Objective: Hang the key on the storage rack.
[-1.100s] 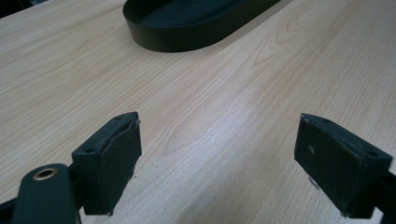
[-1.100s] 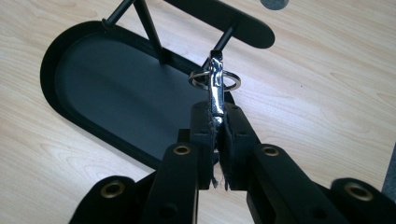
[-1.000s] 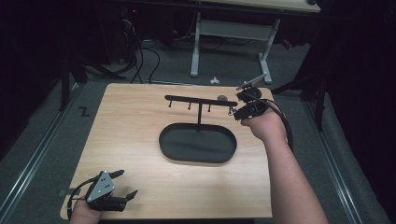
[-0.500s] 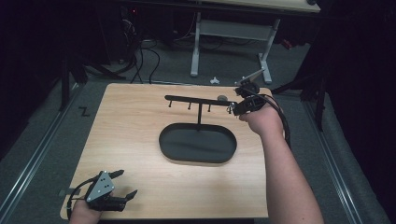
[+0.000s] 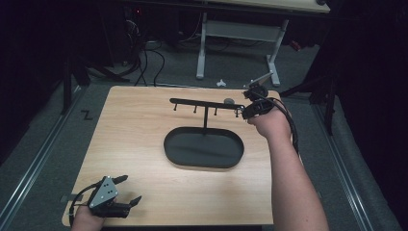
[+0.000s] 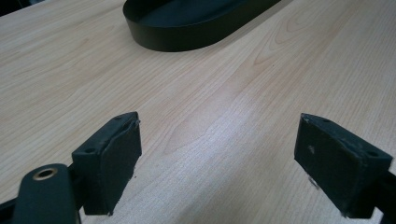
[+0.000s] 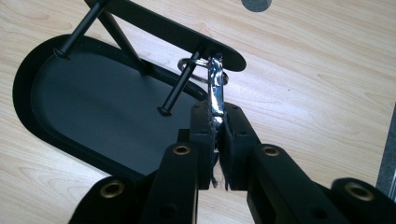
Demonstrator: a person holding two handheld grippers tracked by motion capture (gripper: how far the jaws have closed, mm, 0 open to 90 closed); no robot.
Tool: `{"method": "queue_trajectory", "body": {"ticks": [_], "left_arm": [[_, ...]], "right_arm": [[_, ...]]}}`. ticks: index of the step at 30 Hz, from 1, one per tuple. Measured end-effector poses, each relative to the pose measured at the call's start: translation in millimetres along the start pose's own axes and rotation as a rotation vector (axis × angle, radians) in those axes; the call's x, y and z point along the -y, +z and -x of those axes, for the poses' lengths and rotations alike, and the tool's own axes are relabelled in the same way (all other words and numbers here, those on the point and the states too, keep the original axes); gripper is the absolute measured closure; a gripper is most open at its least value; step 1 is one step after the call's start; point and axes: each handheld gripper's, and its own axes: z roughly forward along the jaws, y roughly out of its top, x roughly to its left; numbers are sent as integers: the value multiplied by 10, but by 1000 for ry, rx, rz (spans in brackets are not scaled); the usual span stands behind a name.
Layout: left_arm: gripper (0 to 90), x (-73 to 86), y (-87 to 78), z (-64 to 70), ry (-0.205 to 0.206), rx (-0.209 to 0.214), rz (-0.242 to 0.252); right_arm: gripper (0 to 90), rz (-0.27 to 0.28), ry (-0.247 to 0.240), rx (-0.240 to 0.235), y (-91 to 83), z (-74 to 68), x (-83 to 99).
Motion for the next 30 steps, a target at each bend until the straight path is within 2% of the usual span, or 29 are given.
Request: {"method": "queue_trajectory", "body": {"ticks": [9, 21, 30], "left_arm": [[153, 2, -1, -3, 1, 4, -4], [153, 0, 2, 2, 1, 2, 1], [153, -3, -1, 4, 2, 6, -3]], "right_arm": [[811, -9, 1, 8, 91, 2, 16], [788, -2, -6, 13, 85, -25, 18], [715, -17, -11, 25, 124, -11, 91]]}}
